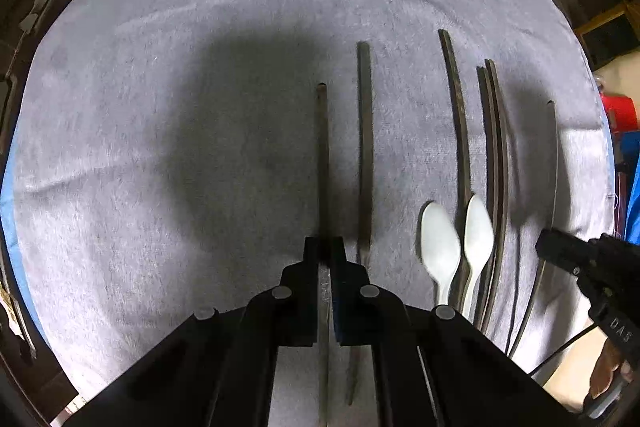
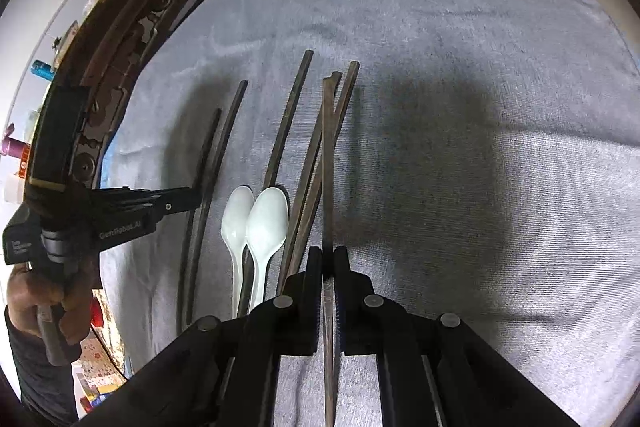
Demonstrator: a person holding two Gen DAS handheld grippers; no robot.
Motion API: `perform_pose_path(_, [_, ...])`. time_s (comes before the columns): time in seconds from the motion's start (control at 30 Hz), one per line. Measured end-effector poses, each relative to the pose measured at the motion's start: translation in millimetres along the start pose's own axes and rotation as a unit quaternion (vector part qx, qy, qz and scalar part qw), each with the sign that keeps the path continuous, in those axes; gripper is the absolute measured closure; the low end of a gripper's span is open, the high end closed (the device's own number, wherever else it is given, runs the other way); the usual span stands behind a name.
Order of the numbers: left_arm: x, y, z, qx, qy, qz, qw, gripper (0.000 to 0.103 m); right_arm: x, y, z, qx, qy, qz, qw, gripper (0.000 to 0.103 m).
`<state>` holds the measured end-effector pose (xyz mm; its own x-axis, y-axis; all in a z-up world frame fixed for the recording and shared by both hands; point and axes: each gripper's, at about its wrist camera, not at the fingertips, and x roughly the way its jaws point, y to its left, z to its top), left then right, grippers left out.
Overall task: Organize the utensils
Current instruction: 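Close the left tool on a chopstick while the right tool grasps another chopstick, then lift the held chopsticks upright with both tools and carry them over the metal cup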
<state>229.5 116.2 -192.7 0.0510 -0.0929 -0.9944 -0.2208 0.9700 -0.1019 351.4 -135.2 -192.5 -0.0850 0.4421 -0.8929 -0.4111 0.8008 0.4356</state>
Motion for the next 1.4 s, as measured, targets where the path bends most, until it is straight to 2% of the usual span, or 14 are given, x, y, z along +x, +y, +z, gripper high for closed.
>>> perform_pose_path(0.23, [11, 8, -15, 0.014, 0.018, 0.023, 0.9995, 0.098, 17, 2, 3, 0.001, 0.057, -0.049, 0.997, 0.097])
perform_pose_path(0.47, [21, 0, -18, 0.024, 0.021, 0.047, 0.9984, 0.098, 32, 12, 16, -0.008, 0.121, -0.108, 0.987, 0.094])
perform_pose_path(0.6, [9, -25, -20, 0.045, 0.011, 0.077, 0.9959, 0.097, 39, 33, 20, -0.043, 0.139, -0.164, 0.976, 0.094])
perform_pose_path(0.67, [9, -28, -21, 0.043, 0.008, 0.078, 0.9960, 0.097, 40, 37, 20, -0.044, 0.138, -0.173, 0.974, 0.096])
perform_pose_path(0.9, [-1, -20, -54, 0.011, -0.017, 0.048, 0.9987, 0.097, 14, 28, -2, -0.020, 0.093, -0.148, 0.984, 0.097])
perform_pose_path(1.03, [-15, -18, -79, -0.007, -0.058, 0.035, 0.9977, 0.097, -10, 26, -21, -0.015, 0.056, -0.132, 0.990, 0.097])
perform_pose_path(1.2, [-48, -31, -114, -0.017, -0.127, 0.029, 0.9913, 0.097, -51, 38, -52, -0.017, -0.014, -0.094, 0.995, 0.097])
perform_pose_path(1.3, [-72, -34, -143, -0.025, -0.171, 0.021, 0.9848, 0.097, -77, 48, -71, -0.019, -0.057, -0.078, 0.995, 0.097])
perform_pose_path(1.4, [-95, -32, -154, -0.031, -0.206, 0.018, 0.9779, 0.097, -106, 56, -83, -0.022, -0.104, -0.069, 0.992, 0.097])
